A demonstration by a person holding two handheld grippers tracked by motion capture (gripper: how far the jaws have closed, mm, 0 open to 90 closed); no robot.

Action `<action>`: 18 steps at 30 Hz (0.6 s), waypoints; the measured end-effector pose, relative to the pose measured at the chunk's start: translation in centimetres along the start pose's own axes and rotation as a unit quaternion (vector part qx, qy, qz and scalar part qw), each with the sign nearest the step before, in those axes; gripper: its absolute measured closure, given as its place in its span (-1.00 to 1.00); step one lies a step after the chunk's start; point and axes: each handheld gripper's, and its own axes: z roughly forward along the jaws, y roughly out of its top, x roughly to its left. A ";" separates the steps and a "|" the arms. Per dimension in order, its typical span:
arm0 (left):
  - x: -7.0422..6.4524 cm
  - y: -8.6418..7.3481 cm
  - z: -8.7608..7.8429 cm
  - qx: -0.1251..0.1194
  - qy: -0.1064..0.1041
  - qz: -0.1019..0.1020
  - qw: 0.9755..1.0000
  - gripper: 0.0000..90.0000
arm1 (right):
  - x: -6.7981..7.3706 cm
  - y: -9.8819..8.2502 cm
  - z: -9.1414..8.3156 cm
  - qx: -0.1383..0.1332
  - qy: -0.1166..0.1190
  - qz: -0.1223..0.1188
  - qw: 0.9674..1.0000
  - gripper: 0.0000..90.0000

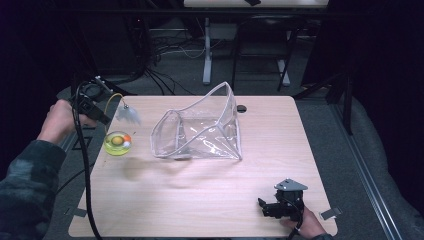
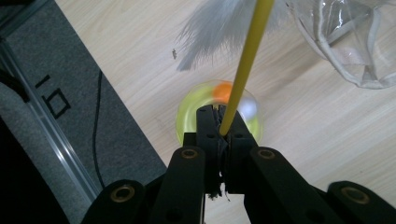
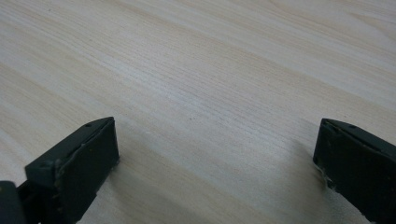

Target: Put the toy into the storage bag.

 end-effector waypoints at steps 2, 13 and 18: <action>0.0 0.3 -0.1 0.004 0.001 0.000 1.000 0.95 | 0.0 0.0 0.0 0.000 0.000 0.000 1.000 -1.00; 0.4 1.5 -0.7 0.007 0.005 -0.003 1.000 0.95 | 0.0 0.0 0.0 0.000 0.000 0.000 1.000 -1.00; 0.3 2.1 -1.0 0.008 0.010 0.000 1.000 0.95 | 0.0 0.0 0.0 0.001 0.000 0.000 1.000 -1.00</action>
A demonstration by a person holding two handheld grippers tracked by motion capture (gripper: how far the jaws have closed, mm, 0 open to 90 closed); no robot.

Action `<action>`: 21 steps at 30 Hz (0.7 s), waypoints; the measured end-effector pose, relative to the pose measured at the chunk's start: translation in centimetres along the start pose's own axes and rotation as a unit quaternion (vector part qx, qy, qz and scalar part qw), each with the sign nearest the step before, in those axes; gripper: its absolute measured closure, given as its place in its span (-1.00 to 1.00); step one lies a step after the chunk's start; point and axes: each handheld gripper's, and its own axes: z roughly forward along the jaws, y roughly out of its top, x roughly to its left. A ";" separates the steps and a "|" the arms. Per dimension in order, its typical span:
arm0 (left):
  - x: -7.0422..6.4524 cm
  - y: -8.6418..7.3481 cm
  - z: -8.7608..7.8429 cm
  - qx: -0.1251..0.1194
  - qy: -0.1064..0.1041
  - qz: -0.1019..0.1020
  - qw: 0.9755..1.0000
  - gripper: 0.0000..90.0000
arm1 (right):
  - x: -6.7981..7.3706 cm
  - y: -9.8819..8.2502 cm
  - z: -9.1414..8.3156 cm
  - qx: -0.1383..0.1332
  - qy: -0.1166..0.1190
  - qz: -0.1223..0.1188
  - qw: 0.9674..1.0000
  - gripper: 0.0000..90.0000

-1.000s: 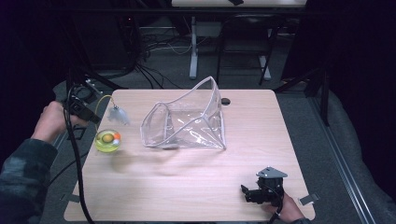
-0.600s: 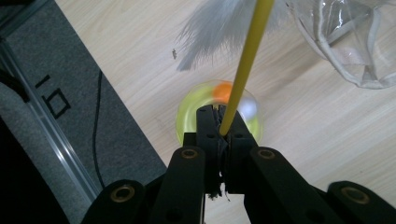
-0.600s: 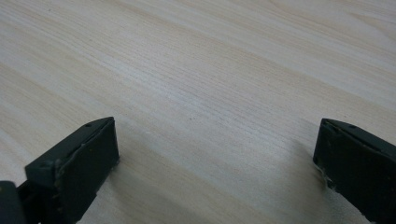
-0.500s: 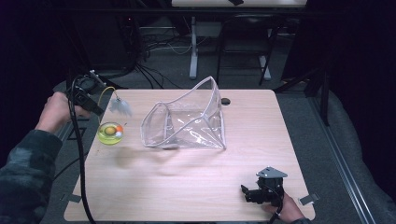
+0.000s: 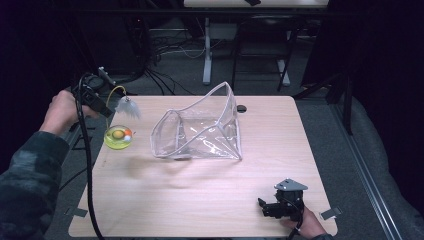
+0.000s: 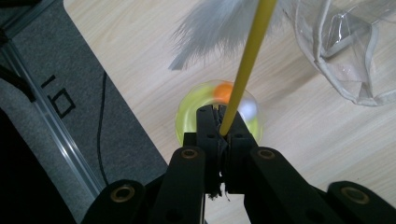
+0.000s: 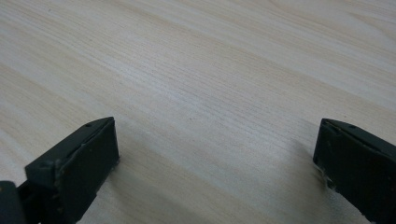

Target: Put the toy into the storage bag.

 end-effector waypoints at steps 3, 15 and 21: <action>0.0 0.3 -0.1 0.000 -0.001 0.000 1.000 0.95 | 0.0 0.0 0.0 0.002 -0.001 -0.002 1.000 -1.00; 0.1 0.9 -0.8 -0.004 0.001 -0.003 1.000 0.95 | 0.0 0.0 0.0 0.002 0.000 -0.002 1.000 -1.00; 0.3 1.2 -0.8 -0.003 0.001 -0.006 1.000 0.95 | 0.0 0.0 0.0 0.002 0.001 -0.003 1.000 -1.00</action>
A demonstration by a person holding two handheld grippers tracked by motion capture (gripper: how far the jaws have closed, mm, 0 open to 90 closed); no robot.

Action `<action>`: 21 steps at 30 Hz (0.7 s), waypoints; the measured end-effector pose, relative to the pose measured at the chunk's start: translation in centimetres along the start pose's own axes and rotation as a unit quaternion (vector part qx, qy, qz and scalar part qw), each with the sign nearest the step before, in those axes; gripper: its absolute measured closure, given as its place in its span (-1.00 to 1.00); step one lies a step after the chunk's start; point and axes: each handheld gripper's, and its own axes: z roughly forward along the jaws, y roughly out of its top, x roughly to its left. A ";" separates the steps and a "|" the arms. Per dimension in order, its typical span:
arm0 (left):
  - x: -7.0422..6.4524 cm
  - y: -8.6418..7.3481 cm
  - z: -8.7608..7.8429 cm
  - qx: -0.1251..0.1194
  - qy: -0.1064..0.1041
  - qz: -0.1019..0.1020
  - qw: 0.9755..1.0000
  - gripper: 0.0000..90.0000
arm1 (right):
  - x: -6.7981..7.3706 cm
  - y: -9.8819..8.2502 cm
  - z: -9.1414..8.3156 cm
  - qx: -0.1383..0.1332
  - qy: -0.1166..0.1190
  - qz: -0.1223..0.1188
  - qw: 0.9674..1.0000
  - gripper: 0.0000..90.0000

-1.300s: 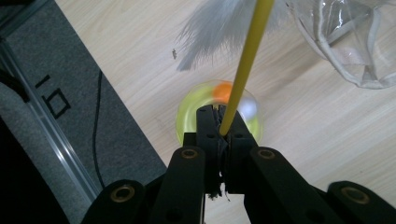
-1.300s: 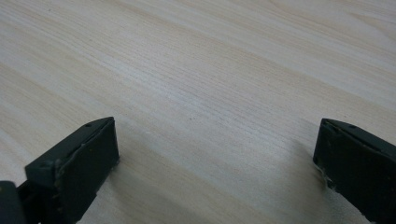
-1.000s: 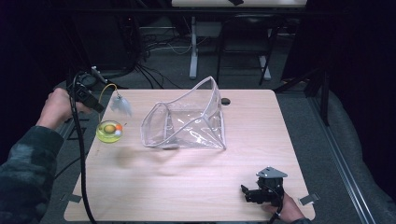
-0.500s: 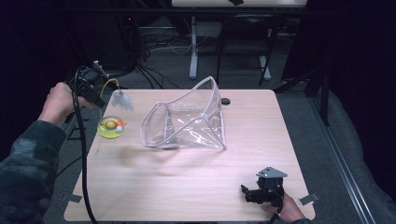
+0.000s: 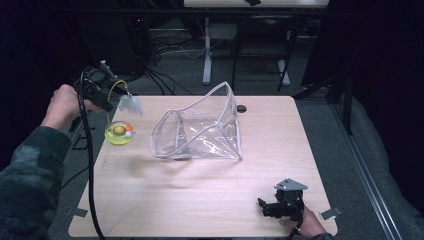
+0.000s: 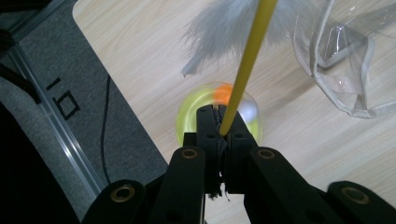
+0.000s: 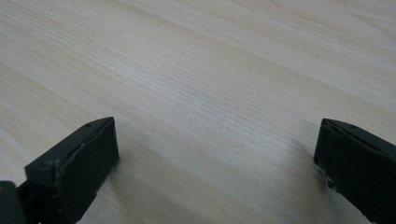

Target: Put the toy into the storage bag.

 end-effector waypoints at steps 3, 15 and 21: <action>0.1 0.2 -0.1 0.000 -0.001 -0.001 1.000 0.95 | 0.0 0.0 0.0 0.000 0.000 0.000 1.000 -1.00; 0.0 1.6 -1.5 -0.011 0.008 0.001 1.000 0.95 | 0.0 0.0 0.0 0.000 0.000 -0.002 1.000 -1.00; -0.3 2.2 -2.6 -0.015 0.012 0.006 1.000 0.95 | 0.0 0.0 0.0 0.000 0.000 -0.002 1.000 -1.00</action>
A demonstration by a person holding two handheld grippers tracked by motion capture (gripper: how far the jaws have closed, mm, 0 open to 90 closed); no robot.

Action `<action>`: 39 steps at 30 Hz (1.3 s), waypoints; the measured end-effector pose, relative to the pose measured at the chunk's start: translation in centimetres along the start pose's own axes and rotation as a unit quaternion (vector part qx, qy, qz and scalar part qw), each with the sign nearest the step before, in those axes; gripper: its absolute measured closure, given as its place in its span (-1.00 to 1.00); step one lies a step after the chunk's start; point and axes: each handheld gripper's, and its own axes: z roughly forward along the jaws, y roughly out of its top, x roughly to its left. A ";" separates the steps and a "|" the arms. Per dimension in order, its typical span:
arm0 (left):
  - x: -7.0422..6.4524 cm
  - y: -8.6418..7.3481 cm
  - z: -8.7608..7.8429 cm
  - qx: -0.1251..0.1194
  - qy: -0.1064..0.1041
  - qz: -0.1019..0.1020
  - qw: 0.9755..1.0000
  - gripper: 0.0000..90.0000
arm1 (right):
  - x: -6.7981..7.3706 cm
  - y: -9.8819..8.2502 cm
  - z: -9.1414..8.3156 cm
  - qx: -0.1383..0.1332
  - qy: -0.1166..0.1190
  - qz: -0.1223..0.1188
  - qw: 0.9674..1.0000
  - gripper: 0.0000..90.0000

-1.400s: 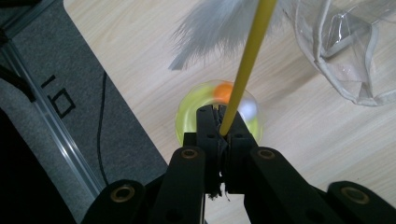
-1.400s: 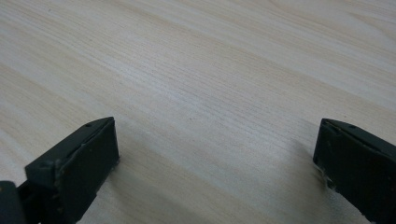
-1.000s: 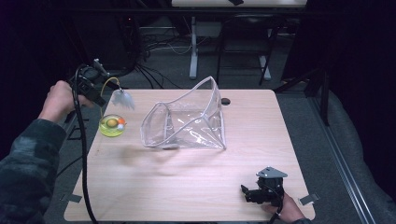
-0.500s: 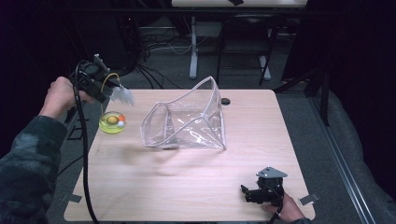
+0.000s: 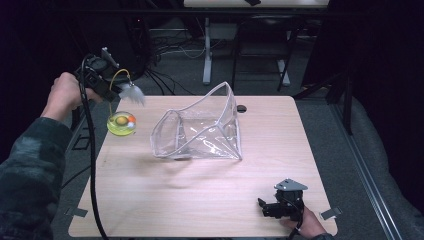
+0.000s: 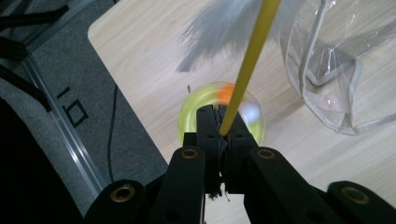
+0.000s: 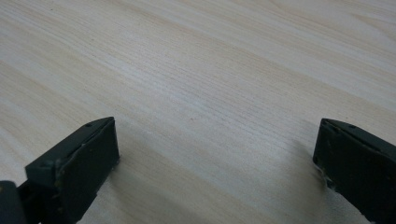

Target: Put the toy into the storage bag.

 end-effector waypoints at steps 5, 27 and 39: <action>-0.2 0.5 -0.6 -0.002 0.002 0.004 1.000 0.95 | 0.0 0.0 0.0 0.000 0.000 0.000 1.000 -1.00; -1.7 3.0 -4.2 -0.043 0.011 0.027 0.999 0.95 | 0.0 0.0 0.0 0.000 0.000 0.000 1.000 -1.00; -3.8 4.8 -6.2 -0.063 0.012 0.052 0.997 0.95 | 0.0 0.0 0.0 0.000 0.000 -0.001 1.000 -1.00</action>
